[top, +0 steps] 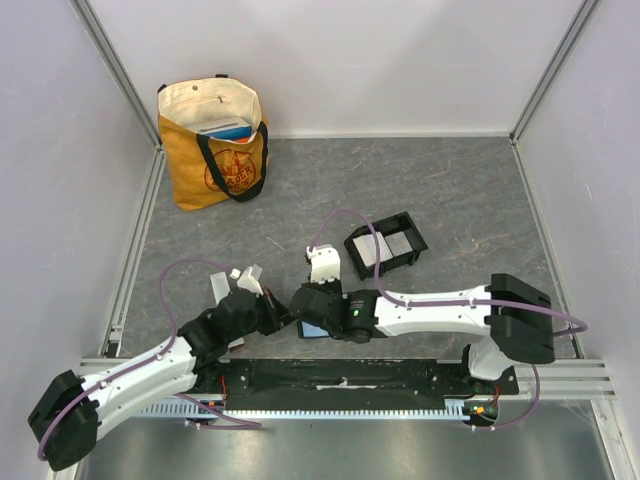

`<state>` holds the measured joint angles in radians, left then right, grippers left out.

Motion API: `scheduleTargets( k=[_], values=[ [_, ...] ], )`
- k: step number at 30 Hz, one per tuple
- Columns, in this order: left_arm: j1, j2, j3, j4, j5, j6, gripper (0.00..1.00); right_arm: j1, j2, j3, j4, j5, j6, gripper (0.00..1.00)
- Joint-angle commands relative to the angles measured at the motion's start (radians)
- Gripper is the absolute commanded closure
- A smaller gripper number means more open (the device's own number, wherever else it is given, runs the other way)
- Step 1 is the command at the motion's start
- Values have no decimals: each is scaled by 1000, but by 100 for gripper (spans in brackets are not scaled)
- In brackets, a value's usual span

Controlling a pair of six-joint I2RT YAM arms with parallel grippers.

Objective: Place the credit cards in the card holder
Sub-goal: Insert the credit card into the card holder.

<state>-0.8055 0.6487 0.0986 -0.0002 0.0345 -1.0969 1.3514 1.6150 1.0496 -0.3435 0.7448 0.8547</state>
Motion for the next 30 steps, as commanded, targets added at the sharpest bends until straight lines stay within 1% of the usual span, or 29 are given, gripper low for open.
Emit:
scheduleTargets(
  k=[1,3,6,10,17,23,30],
  values=[
    [-3,20,-4,6,-16,-29,98,0,-110,-19,80,-5,-33,100],
    [-3,35,-8,-24,-22,-27,98,-33,-162,-61,80,-31,-26,100],
    [-3,54,-13,-18,-30,-31,98,-95,-227,-140,78,-99,12,100],
    [-3,80,-7,-18,-31,-15,98,-152,-288,-215,78,-168,20,100],
    [-3,115,4,-18,-31,-1,98,-178,-282,-257,34,-245,32,100],
    [-3,103,6,-26,-58,-3,98,-196,-260,-263,0,-269,49,100],
    [-3,101,7,-32,-58,-1,98,-221,-256,-272,-23,-308,26,100]
  ],
)
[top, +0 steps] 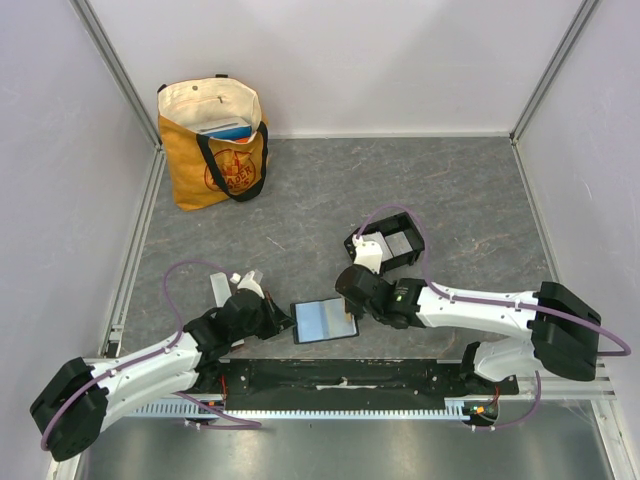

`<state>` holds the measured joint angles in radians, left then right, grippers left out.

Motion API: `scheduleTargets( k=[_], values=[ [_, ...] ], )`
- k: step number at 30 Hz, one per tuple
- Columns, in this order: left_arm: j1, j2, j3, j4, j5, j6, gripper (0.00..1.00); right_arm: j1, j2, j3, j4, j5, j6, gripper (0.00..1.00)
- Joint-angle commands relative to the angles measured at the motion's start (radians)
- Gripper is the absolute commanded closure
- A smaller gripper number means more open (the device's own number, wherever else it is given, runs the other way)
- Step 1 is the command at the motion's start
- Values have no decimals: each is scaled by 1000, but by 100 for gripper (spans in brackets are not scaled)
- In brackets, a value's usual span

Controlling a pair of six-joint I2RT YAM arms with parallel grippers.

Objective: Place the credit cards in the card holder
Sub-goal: Insert the credit card into the card holder.

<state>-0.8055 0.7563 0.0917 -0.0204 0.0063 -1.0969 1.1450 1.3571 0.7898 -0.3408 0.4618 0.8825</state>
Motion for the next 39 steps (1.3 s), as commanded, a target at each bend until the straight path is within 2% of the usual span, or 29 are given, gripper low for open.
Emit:
scheduleTargets(
  k=[1,15,25,39],
  values=[
    [-3,-5,14,-12,-29,-1,98,-21,4,-14,-29,-31,-5,100],
    [-3,11,20,2,-26,2,98,-30,63,-12,-4,-84,-28,100],
    [-3,34,20,17,-16,0,98,-30,143,-8,80,-187,-24,100],
    [-3,40,13,17,-19,-9,98,-25,155,51,333,-409,-60,100]
  ],
)
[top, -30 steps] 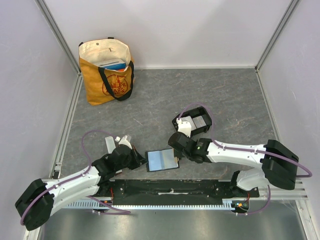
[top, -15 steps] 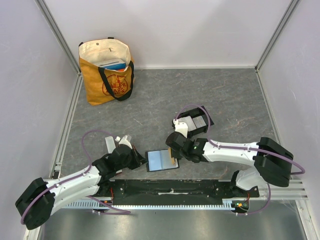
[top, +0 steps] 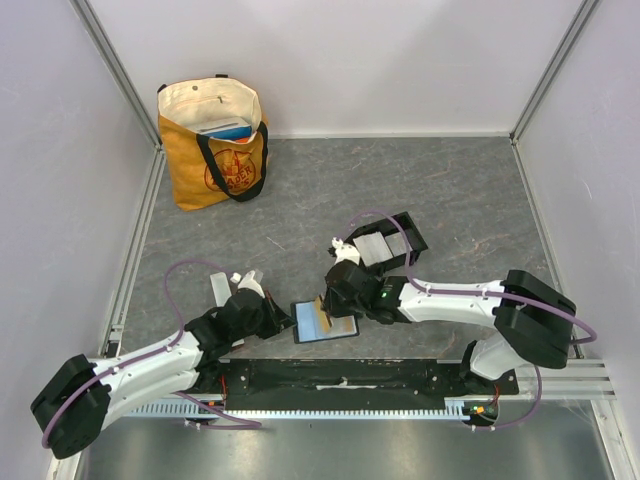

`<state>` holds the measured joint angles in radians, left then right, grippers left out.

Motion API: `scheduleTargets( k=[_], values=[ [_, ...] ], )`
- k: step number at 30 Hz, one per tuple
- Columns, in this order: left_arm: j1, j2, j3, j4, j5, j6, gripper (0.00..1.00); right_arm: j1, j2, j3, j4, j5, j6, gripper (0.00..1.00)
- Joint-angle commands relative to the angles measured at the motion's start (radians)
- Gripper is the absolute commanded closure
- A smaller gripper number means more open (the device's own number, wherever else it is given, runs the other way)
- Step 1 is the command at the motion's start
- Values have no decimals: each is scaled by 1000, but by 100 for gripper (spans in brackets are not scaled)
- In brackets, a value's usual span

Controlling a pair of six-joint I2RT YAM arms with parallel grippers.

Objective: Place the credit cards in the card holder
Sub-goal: Insert the credit card into the card holder.

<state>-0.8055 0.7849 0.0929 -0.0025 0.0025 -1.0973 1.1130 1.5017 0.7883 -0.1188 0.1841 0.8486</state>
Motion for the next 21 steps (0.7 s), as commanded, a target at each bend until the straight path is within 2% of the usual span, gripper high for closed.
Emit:
scheduleTargets(
  k=[1,4,7,13,21],
  values=[
    [-4,11,10,-1,-15,-10,98,8,15,61,142,-158,-34,100],
    [-3,11,5,-2,-16,-13,98,18,35,86,183,-227,-48,100],
    [-3,10,4,-1,-16,-16,98,25,6,98,179,-216,-60,100],
    [-3,2,2,-1,-15,-16,98,5,-92,89,-83,95,-59,100],
    [-3,-13,5,-1,-10,-9,98,-42,-166,-30,-168,153,-26,100]
  ],
)
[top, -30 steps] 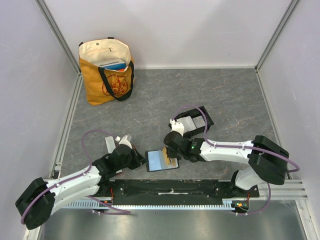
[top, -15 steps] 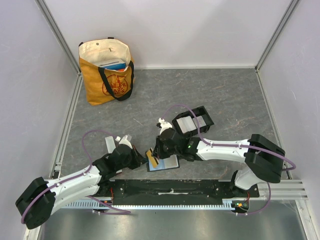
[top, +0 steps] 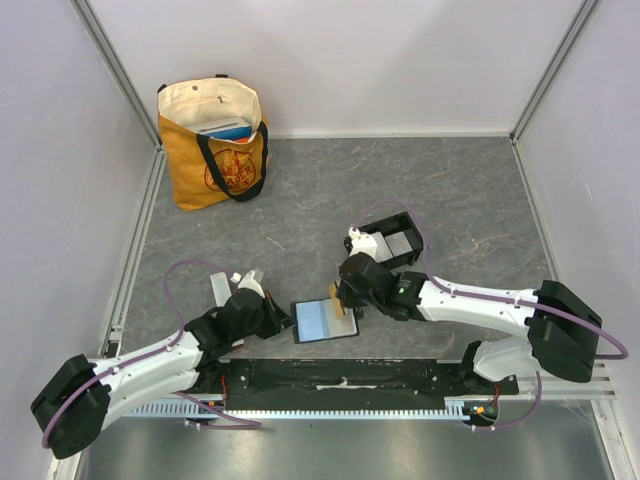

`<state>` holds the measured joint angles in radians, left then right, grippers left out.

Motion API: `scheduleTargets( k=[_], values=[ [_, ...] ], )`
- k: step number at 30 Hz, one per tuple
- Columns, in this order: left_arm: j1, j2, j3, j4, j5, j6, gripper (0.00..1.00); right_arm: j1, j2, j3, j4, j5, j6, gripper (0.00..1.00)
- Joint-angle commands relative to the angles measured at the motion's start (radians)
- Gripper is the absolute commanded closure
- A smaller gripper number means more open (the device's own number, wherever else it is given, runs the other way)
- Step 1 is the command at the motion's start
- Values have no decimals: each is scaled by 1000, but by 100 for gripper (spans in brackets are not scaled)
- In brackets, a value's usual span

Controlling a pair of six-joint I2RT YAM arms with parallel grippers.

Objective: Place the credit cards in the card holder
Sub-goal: Insert the credit card into the card holder.

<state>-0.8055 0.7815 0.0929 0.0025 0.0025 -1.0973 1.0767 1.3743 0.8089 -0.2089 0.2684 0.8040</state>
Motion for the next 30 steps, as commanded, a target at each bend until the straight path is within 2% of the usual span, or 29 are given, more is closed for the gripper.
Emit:
scheduleTargets(
  k=[1,9,30],
  values=[
    [-4,-11,5,-7,-10,-9,98,-8,-43,-57,-87,75,23,100],
    [-3,-25,-1,-6,-10,-12,98,-24,-40,-80,-92,68,27,100],
    [-1,-19,-2,-6,-12,-13,98,-21,68,-117,46,-54,58,100]
  ],
)
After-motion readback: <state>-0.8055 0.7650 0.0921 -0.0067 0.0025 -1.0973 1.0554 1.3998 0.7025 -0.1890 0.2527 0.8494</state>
